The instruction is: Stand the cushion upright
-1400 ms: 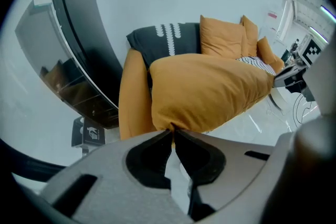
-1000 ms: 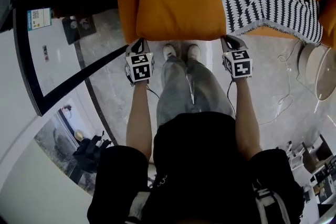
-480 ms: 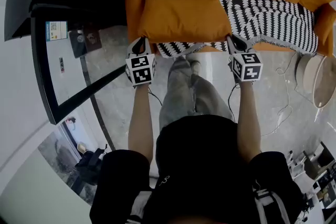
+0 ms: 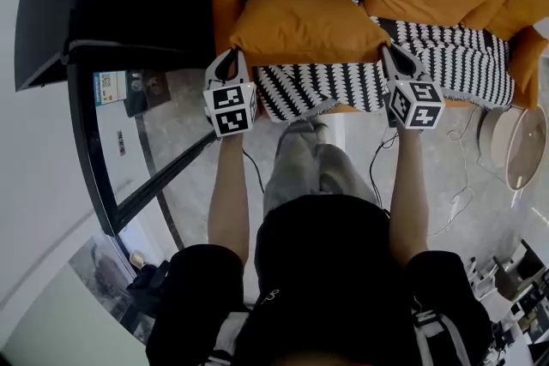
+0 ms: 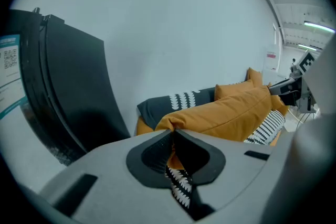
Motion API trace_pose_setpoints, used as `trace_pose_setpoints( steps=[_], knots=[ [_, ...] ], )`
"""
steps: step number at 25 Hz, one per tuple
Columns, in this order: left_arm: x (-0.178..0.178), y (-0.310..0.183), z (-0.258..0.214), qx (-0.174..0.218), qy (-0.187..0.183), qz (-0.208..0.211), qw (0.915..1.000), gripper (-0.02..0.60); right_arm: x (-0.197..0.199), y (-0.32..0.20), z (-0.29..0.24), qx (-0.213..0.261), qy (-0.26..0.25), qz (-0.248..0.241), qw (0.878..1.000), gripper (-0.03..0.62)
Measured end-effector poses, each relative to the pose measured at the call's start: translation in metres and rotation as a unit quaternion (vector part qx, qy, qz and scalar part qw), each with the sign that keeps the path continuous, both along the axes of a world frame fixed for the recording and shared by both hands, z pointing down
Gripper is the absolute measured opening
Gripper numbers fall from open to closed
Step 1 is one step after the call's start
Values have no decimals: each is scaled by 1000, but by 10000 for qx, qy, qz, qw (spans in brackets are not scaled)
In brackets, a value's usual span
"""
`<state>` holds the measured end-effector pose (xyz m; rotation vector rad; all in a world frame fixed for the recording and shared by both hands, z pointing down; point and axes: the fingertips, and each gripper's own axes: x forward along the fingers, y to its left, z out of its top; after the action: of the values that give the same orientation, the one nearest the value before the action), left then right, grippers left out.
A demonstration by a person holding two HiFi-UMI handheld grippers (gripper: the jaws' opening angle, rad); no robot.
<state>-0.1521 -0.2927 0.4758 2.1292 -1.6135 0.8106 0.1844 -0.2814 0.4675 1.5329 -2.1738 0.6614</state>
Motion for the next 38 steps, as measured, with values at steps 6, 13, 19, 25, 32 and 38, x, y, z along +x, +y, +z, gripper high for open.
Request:
trace_pose_setpoints(
  steps=[6,13,19,25,32,38],
  knots=[
    [3,-56,-16,265,-1,113,9996,23,3,-58,-17,349,72,156,9992,29],
    [5,-120,-27,519,-60,167,9985,23,4,-122,-29,694,47,305,9971,29],
    [9,-170,-30,636,-99,266,9976,23,7,-174,-30,826,158,389,9957,29],
    [8,-219,-28,673,-185,366,9969,23,5,-225,-30,917,325,424,9944,29],
    [6,-263,-22,733,-207,467,9960,23,1,-268,-29,922,433,529,9934,31],
    [12,-291,-24,747,-239,579,9952,23,7,-291,-29,871,316,678,9934,31]
  ],
)
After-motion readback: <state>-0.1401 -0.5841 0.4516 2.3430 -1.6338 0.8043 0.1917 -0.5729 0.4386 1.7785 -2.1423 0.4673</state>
